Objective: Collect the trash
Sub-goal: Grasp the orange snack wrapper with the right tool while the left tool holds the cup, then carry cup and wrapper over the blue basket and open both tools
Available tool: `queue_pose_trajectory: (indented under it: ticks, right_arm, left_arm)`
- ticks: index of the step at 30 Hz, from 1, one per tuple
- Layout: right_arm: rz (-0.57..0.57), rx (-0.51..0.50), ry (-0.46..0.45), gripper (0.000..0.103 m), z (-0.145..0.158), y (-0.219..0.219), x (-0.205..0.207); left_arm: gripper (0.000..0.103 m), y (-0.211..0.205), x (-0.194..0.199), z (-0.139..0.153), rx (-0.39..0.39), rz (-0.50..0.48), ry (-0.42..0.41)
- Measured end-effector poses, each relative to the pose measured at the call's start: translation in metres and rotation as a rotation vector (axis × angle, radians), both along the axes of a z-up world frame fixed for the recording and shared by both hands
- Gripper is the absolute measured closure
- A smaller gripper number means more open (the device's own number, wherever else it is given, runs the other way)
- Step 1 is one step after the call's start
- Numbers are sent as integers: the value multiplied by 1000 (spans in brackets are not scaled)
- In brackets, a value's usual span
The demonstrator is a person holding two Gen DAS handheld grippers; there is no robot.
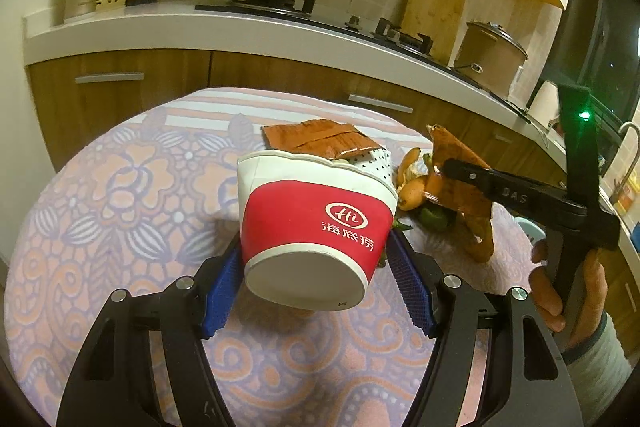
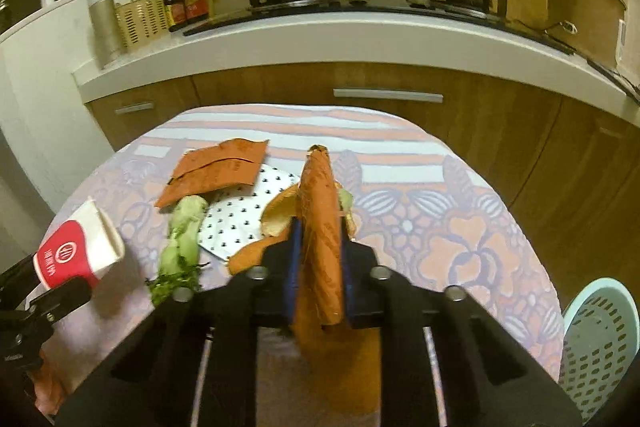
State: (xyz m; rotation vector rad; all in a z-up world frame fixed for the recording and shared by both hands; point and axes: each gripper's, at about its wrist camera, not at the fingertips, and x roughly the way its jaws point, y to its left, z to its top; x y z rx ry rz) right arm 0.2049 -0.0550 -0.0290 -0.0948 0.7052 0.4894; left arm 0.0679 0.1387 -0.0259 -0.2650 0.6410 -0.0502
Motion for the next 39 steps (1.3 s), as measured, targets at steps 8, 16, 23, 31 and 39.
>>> queue_pose_trajectory:
  ticks: [8,16,23,31,39]
  right_arm:
    - [12,51,-79,95,35,-17,-37]
    - [-75,49,-101,95,53,-65,-64]
    - [-209,60,-98,95,56,-135,-78]
    - [-367,124,-124,95,58,-224,-91]
    - [-506,202,-109,95,42,-303,-97]
  left_arm:
    - [36,-14,-7,14,37,0,-42]
    - [36,-72,-5,47,70,-86,-99]
    - [36,-141,12,59,61,-194,-120]
    - [36,-229,33,60,61,-343,-117]
    - [36,-295,60,48,61,-430,-77]
